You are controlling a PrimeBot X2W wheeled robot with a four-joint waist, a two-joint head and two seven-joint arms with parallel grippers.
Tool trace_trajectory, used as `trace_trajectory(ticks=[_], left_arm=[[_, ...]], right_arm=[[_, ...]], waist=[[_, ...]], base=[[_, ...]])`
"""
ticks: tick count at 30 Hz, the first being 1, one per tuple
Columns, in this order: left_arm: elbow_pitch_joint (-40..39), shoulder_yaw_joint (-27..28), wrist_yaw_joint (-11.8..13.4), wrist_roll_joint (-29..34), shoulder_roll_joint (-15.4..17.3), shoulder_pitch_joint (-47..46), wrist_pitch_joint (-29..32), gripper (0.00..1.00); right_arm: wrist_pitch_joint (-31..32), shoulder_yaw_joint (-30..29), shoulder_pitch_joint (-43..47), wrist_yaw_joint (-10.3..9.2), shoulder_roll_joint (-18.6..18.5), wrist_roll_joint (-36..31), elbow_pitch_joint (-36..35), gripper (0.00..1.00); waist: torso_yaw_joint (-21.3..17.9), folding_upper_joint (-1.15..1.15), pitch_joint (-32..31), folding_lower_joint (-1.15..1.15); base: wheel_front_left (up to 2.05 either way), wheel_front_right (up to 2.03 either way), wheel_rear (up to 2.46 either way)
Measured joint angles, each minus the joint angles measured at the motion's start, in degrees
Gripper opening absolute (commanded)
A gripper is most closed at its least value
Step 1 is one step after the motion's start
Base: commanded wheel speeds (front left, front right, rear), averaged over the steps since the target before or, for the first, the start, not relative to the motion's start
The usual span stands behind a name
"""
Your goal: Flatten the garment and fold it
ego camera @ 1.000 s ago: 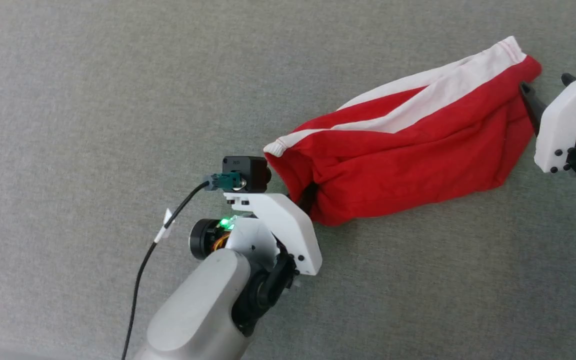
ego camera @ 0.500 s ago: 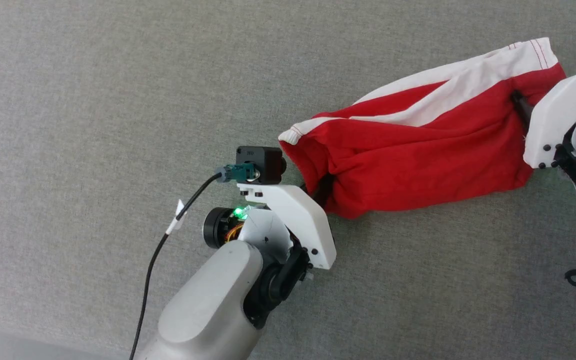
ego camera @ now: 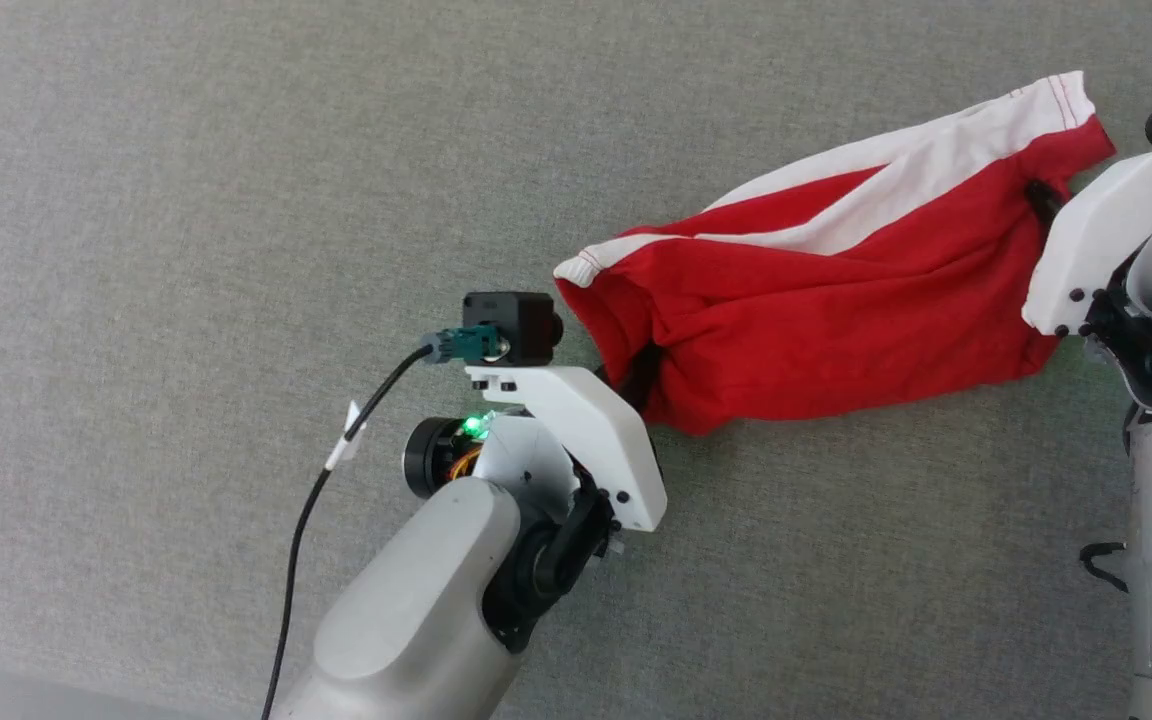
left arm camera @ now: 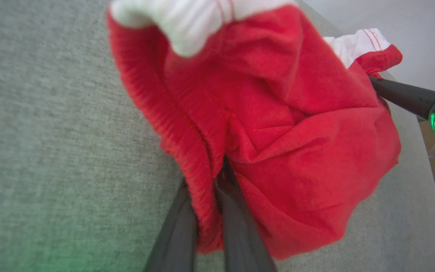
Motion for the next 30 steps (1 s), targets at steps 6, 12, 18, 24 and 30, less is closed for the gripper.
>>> trace_trajectory(ticks=[6, 12, 18, 24, 30], left_arm=[[0.31, 1.72, 0.00, -1.45, 0.92, 0.92, -0.69, 0.00], [-2.46, 3.01, 0.00, -3.65, 3.53, 4.70, 0.71, 0.00], [-8.28, 2.88, 0.09, -5.70, 6.56, 9.22, 4.34, 0.00], [-14.13, 1.91, 1.59, -6.56, 9.24, 14.05, 7.61, 0.00], [-18.00, 2.10, 3.39, -8.09, 11.09, 18.75, 8.89, 0.00]], right_arm=[[-3.45, -1.53, 0.90, 0.00, 0.71, 1.80, 0.08, 0.00], [-5.84, -2.71, 6.76, 0.00, 1.05, 5.56, -3.37, 0.00], [-6.06, -4.54, 15.77, 0.00, 2.07, 9.40, -10.74, 0.00], [-4.97, -6.50, 25.71, 0.00, 3.19, 12.98, -18.36, 0.00], [-5.39, -7.19, 34.71, 0.00, 3.28, 18.91, -22.40, 0.00]], waist=[[-0.65, 0.00, -2.01, 0.00], [-1.93, 0.00, -5.23, 0.00], [-3.93, 0.00, -8.88, -0.01], [-7.21, 0.00, -11.38, -0.02], [-10.29, 0.00, -12.80, -0.02]], base=[[0.00, 0.00, 0.00], [0.00, 0.00, 0.00], [0.00, 0.00, 0.00], [0.00, 0.00, 0.00], [0.00, 0.00, 0.00]])
